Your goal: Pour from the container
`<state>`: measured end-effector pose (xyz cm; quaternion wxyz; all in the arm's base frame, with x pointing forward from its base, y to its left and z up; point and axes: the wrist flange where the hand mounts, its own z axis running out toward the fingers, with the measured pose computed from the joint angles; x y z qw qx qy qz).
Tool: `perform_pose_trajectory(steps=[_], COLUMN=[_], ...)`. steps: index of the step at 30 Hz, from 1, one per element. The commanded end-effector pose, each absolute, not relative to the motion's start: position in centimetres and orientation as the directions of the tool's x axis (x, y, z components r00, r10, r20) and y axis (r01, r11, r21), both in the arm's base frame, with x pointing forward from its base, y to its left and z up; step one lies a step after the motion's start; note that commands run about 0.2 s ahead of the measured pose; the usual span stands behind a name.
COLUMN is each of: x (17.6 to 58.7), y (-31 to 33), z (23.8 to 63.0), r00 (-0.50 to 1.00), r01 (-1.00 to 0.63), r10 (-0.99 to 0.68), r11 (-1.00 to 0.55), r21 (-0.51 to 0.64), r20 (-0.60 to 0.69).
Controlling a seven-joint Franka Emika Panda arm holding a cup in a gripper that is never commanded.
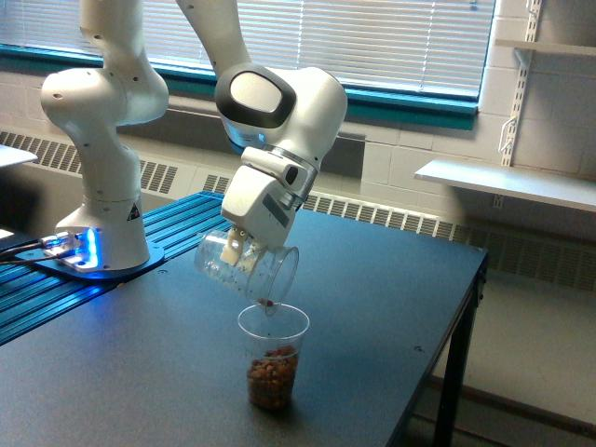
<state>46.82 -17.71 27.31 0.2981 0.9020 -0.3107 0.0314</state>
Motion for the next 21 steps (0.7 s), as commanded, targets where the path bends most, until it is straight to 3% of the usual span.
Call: perform_pose_trajectory(steps=[1,21], x=[47.2,46.3], y=[-17.5,-18.7], z=[27.5,29.8], r00=[0.823,0.811], r01=[-0.553,-0.582], r10=[-0.520,-0.524], r11=[-0.646,-0.672], r21=[0.526,0.458], r20=[0.228,0.263])
